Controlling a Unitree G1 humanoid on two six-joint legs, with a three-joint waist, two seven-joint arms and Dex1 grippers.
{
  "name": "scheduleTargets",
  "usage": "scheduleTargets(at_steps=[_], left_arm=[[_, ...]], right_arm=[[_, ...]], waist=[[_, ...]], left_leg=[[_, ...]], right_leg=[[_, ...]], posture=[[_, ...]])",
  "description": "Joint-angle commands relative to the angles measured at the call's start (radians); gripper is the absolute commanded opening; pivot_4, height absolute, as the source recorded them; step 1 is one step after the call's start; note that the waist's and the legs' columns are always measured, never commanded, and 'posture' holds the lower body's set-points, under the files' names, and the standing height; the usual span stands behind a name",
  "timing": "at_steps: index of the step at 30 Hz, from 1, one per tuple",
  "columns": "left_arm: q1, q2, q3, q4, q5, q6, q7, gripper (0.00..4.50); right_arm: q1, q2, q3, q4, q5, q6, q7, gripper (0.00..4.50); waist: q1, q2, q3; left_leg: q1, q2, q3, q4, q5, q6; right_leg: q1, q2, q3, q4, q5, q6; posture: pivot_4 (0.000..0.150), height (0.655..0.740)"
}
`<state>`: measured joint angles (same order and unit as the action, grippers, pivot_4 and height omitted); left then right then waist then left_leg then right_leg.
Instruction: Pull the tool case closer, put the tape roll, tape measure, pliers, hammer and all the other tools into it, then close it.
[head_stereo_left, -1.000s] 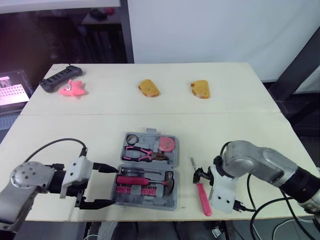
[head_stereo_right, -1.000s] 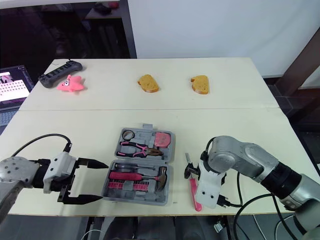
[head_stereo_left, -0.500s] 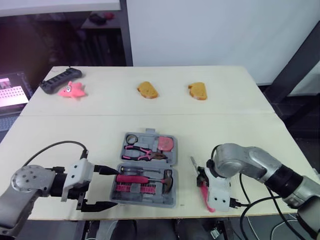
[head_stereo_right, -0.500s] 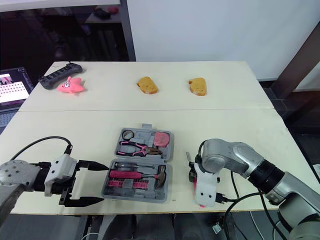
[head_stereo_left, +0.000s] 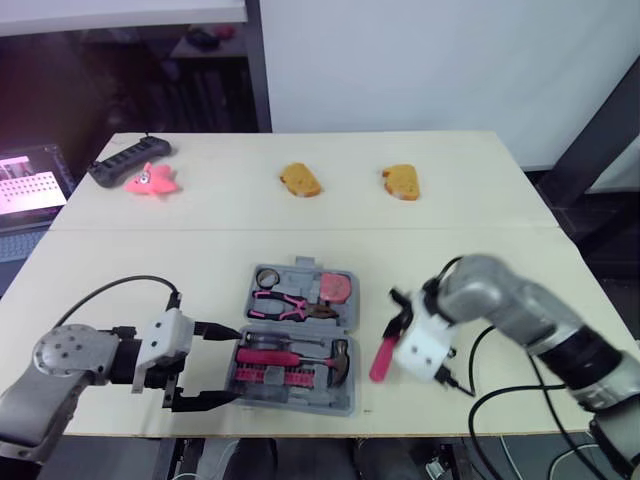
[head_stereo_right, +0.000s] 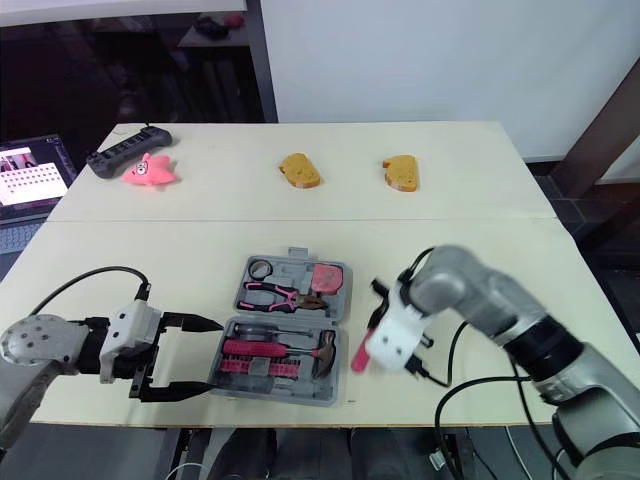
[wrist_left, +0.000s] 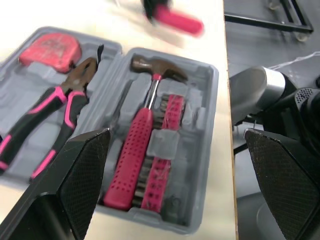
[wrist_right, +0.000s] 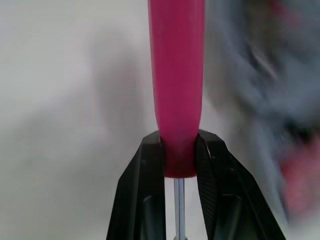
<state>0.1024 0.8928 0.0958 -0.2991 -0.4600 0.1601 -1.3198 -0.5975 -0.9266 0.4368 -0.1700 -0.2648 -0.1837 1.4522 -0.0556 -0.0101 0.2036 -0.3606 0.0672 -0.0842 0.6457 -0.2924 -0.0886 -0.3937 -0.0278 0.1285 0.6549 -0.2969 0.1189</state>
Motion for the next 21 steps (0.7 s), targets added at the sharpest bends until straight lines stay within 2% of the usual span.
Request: scheduleTargets(at_steps=[1,3,5,7,11,13,15,17,21], left_arm=[[-0.012,-0.015,-0.007,0.007,0.007,-0.026,0.008,4.50],[-0.013,-0.021,-0.012,0.012,0.009,-0.030,0.009,4.50],[-0.016,-0.028,-0.018,0.015,0.010,-0.032,0.012,4.50],[-0.018,-0.035,-0.024,0.019,0.011,-0.032,0.013,4.50],[-0.017,-0.038,-0.027,0.024,0.011,-0.038,0.014,4.50],[-0.015,-0.038,-0.025,0.027,0.010,-0.040,0.012,4.50],[-0.014,-0.037,-0.023,0.031,0.010,-0.043,0.010,4.50],[-0.017,-0.037,-0.022,0.031,0.009,-0.042,0.010,4.50],[-0.023,-0.037,-0.025,0.031,0.008,-0.042,0.011,4.50]], right_arm=[[0.070,-0.114,-0.180,-0.223,0.209,0.666,0.125,0.32],[0.099,-0.132,-0.215,-0.332,0.273,1.027,0.098,0.32],[0.096,-0.051,-0.251,-0.405,0.335,1.474,0.005,0.32],[0.127,0.072,-0.318,-0.427,0.335,1.744,-0.131,0.32],[0.333,0.446,-0.581,-0.442,0.281,1.798,-0.449,0.32],[0.432,0.583,-0.640,-0.513,0.251,1.798,-0.577,0.32],[0.506,0.798,-0.689,-0.595,0.160,1.798,-0.724,0.32],[0.566,0.920,-0.685,-0.664,0.101,1.798,-0.832,0.32],[0.573,1.016,-0.644,-0.675,0.019,1.798,-0.974,0.32]], waist=[[0.015,0.000,0.000],[0.020,0.000,0.000],[0.013,0.000,0.000],[0.009,0.000,0.000],[0.015,-0.001,-0.002],[0.021,0.000,-0.002],[0.018,-0.002,-0.004],[0.009,-0.006,-0.006],[-0.002,-0.006,-0.007]], left_leg=[[0.000,0.000,0.000,0.000,0.000,0.001],[-0.001,0.000,-0.001,0.000,-0.001,0.002],[0.000,0.000,-0.002,0.000,-0.002,0.004],[0.000,0.001,-0.001,0.000,-0.002,0.004],[-0.005,0.000,-0.002,0.001,-0.002,0.004],[-0.015,0.000,-0.002,0.001,-0.002,0.003],[-0.017,-0.001,-0.002,0.001,-0.001,0.001],[-0.015,0.000,-0.003,-0.002,-0.001,0.001],[-0.012,0.000,-0.004,-0.003,0.002,-0.004]], right_leg=[[0.000,0.000,0.000,0.000,0.000,0.000],[-0.001,0.000,-0.001,0.000,0.000,0.000],[-0.002,0.001,-0.001,0.000,0.000,0.000],[-0.003,0.002,-0.001,0.000,0.000,0.000],[-0.006,0.002,0.000,0.001,0.000,0.001],[-0.014,0.001,-0.001,0.001,0.001,0.004],[-0.016,0.000,-0.001,0.001,0.002,0.005],[-0.016,0.001,-0.002,0.001,0.002,0.005],[-0.016,0.002,-0.002,0.003,0.001,0.003]], posture=[[0.150,0.7400],[0.150,0.7400],[0.150,0.7400],[0.150,0.7400],[0.150,0.7400],[0.150,0.7400],[0.150,0.7400],[0.150,0.7400],[0.150,0.7400]])
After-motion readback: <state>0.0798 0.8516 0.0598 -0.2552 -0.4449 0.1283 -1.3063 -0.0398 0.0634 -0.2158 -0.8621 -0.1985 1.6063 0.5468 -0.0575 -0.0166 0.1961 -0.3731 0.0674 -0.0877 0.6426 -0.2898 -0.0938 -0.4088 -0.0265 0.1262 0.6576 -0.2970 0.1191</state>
